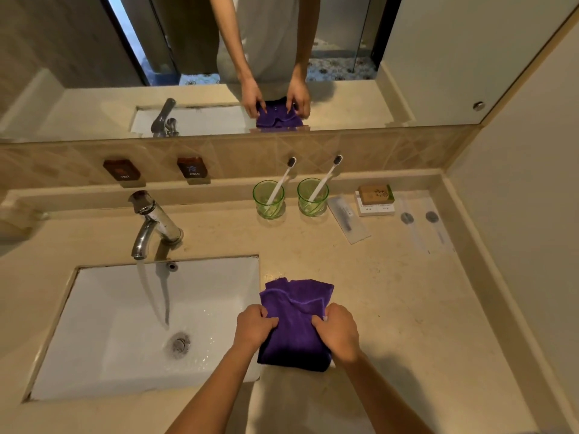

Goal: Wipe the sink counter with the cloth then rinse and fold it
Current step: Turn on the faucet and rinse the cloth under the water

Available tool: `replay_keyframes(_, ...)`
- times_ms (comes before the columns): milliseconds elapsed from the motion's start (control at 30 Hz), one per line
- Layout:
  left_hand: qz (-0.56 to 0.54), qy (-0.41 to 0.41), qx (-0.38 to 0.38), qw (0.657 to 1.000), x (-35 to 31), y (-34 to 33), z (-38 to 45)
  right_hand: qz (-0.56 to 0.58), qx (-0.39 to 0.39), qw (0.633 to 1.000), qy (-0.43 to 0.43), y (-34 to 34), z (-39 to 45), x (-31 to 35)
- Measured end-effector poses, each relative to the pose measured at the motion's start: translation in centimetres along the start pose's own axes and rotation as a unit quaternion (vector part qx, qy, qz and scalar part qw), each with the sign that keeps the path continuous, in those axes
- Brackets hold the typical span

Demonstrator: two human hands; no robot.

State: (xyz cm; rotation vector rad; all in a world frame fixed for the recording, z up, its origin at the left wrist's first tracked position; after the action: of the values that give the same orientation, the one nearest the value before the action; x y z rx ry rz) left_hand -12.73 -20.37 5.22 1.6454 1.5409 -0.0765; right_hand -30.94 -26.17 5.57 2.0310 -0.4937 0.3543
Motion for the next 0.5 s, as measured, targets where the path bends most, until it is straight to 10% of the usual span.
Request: replay_keyframes(500,-0.482,0.046,0.262,0.835,1.0,4.9,-5.0,0.458,0.118,0.876,-0.091,2.8,-2.9,0.2)
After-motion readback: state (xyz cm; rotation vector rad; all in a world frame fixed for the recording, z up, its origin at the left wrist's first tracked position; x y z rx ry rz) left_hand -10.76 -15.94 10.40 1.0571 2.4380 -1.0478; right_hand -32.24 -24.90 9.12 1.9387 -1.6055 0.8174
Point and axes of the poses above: each hand's wrist, its own z-axis towards the middle knuckle, its own y-axis out of the back of the hand, x = y × z, the point moved 2 cm from there along z, towards the middle knuckle, and after that the axes turned 6 degrees about -x, right-handed, at the moved point
